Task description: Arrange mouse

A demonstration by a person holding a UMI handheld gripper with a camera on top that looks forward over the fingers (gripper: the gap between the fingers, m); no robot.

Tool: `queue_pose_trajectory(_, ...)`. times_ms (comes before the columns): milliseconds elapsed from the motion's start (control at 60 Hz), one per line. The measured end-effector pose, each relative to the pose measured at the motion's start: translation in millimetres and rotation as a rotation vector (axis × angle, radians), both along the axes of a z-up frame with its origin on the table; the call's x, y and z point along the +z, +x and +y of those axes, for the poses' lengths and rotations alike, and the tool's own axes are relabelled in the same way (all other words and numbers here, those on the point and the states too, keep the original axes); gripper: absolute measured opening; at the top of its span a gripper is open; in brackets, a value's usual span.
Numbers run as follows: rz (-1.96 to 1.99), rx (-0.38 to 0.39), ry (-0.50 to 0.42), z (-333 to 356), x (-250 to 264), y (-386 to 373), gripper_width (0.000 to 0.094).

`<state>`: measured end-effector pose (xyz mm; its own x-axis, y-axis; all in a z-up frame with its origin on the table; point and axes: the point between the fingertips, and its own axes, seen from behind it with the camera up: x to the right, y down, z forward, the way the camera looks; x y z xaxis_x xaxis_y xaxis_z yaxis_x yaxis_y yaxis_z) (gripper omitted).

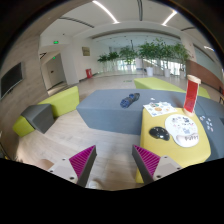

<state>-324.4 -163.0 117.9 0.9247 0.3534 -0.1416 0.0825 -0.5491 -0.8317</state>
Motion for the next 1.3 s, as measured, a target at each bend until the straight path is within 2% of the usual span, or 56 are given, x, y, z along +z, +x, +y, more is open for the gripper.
queue_pose_trajectory(183, -0.043, 0.006, 0.012, 21, -13, 26, 0.0789)
queue_pose_trajectory(300, -0.114, -0.033, 0.017, 44, -28, 63, 0.0792)
queue_pose_trajectory(467, -0.22, -0.063, 0.062, 110, -56, 133, 0.0791)
queue_pose_trajectory(550, -0.265, -0.049, 0.036, 133, -81, 154, 0.0789)
queue_pose_trajectory(783, -0.255, -0.011, 0.045, 181, -110, 161, 0.0799)
queue_pose_trajectory(967, -0.171, -0.031, 0.035, 215, -116, 151, 0.077)
queue_pose_trajectory(1017, -0.174, -0.023, 0.031, 222, -119, 148, 0.0737)
queue_pose_trajectory(1100, -0.166, -0.003, 0.026, 231, -125, 140, 0.0604)
queue_pose_trajectory(1250, -0.146, -0.04, 0.01, 235, -128, 140, 0.0553)
queue_pose_trajectory(1300, -0.131, -0.052, -0.004, 235, -127, 140, 0.0509)
